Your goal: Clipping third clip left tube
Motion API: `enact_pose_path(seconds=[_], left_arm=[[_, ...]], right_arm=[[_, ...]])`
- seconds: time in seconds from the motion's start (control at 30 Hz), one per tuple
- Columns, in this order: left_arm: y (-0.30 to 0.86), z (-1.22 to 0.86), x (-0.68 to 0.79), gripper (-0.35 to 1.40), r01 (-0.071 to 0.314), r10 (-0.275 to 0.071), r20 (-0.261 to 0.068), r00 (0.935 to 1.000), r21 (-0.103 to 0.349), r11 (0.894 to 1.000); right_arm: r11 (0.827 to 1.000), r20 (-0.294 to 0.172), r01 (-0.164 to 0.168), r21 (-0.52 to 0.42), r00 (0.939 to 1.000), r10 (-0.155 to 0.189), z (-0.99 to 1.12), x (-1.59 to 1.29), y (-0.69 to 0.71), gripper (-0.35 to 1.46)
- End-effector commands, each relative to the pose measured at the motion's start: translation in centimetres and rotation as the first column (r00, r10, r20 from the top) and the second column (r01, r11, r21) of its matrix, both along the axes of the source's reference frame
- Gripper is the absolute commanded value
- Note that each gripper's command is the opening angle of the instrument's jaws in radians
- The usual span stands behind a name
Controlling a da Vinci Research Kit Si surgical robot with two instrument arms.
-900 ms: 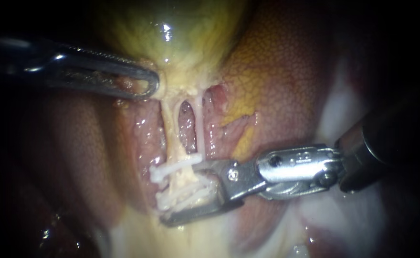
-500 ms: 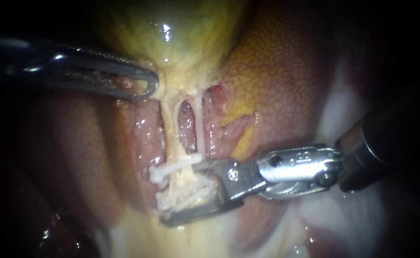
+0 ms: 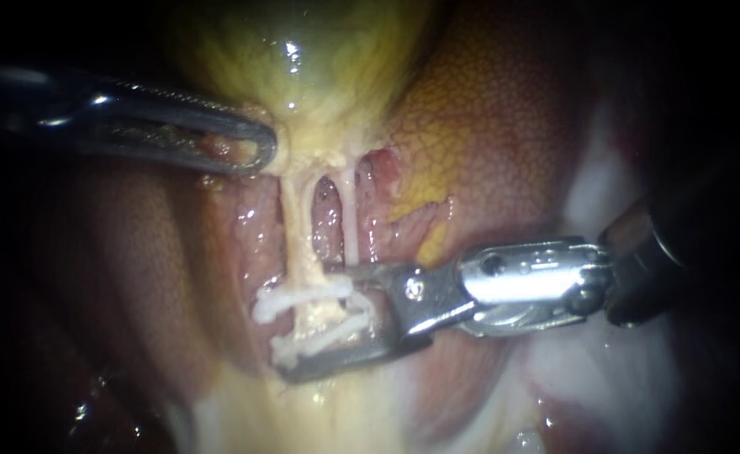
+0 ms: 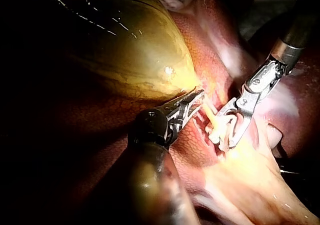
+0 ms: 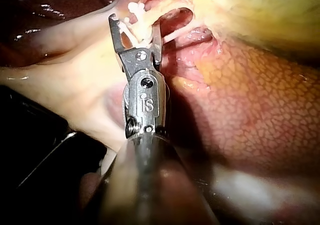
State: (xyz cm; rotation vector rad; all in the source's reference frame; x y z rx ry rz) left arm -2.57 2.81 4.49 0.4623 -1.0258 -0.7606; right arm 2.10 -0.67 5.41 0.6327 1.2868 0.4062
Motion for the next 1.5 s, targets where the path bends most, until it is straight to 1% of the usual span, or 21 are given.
enact_pose_path(seconds=[0.03,0.17,0.37,0.43,0.5,0.6,0.7,0.73,0.8,0.83,0.93,0.97,1.07,1.13,1.17,1.23,1.3,1.5], left_arm=[[0.00,0.00,0.00,-0.35,0.000,0.000,0.000,1.0000,0.000,1.000],[0.00,0.00,0.00,-0.35,0.000,0.000,0.000,1.0000,0.000,1.000],[0.00,0.00,-0.01,-0.35,0.000,0.000,0.000,1.0000,0.000,1.000],[0.00,0.00,-0.01,-0.35,0.000,0.000,0.000,1.0000,0.000,1.000],[0.00,0.00,0.00,-0.35,0.003,-0.003,0.000,1.0000,0.005,1.000],[0.00,0.00,0.00,-0.35,0.003,-0.003,0.000,1.0000,0.005,1.000],[0.00,0.00,-0.01,-0.35,0.003,-0.003,0.000,1.0000,0.005,1.000],[0.00,0.00,-0.01,-0.35,0.002,-0.002,0.000,1.0000,0.005,1.000],[0.00,0.00,-0.01,-0.35,0.002,-0.002,0.000,1.0000,0.005,1.000],[0.00,0.01,-0.01,-0.35,0.002,-0.002,0.000,1.0000,0.005,1.000],[0.01,0.01,0.00,-0.35,0.002,-0.002,0.001,1.0000,0.005,1.000],[0.01,0.02,0.00,-0.35,0.002,-0.002,0.001,1.0000,0.005,1.000],[0.02,0.02,0.00,-0.35,0.001,-0.001,0.001,1.0000,0.005,1.000],[0.02,0.03,0.00,-0.35,0.001,-0.001,0.001,1.0000,0.005,1.000],[0.02,0.03,0.00,-0.35,0.001,-0.001,0.002,1.0000,0.005,1.000],[0.03,0.03,0.00,-0.35,0.000,0.000,0.002,1.0000,0.005,1.000],[0.03,0.03,0.00,-0.35,0.000,0.000,0.002,1.0000,0.005,1.000],[0.03,0.04,0.00,-0.35,0.003,-0.003,0.002,1.0000,0.010,1.000]], right_arm=[[1.000,-0.004,-0.005,0.001,1.0000,0.005,-0.01,0.01,0.02,0.46],[1.000,-0.015,-0.017,0.008,0.9997,0.018,-0.04,0.04,0.10,0.46],[0.999,-0.045,-0.050,0.017,0.9977,0.051,-0.07,0.12,0.24,0.46],[0.999,-0.063,-0.045,0.022,0.9969,0.047,-0.07,0.14,0.27,0.45],[0.999,-0.090,-0.036,0.028,0.9952,0.038,-0.06,0.15,0.28,0.45],[0.999,-0.144,-0.027,0.035,0.9890,0.032,-0.04,0.16,0.32,0.45],[0.999,-0.220,-0.018,0.044,0.9752,0.028,-0.03,0.14,0.38,0.44],[0.999,-0.238,-0.009,0.054,0.9709,0.021,-0.02,0.13,0.41,0.44],[0.998,-0.260,0.010,0.067,0.9656,0.008,0.00,0.11,0.47,0.43],[0.997,-0.275,0.019,0.079,0.9614,0.003,0.01,0.10,0.50,0.43],[0.993,-0.310,0.033,0.110,0.9508,0.002,0.01,0.08,0.59,0.43],[0.992,-0.321,0.034,0.123,0.9471,0.008,0.01,0.07,0.61,0.42],[0.989,-0.345,0.047,0.137,0.9385,0.003,-0.02,0.05,0.64,0.41],[0.989,-0.352,0.055,0.137,0.9360,-0.003,-0.03,0.05,0.64,0.40],[0.989,-0.359,0.063,0.137,0.9333,-0.010,-0.04,0.05,0.65,0.39],[0.988,-0.367,0.071,0.136,0.9302,-0.017,-0.05,0.05,0.66,0.37],[0.987,-0.376,0.073,0.141,0.9266,-0.015,-0.06,0.06,0.69,0.36],[0.985,-0.392,0.069,0.157,0.9199,-0.002,-0.12,0.06,0.78,0.29]])
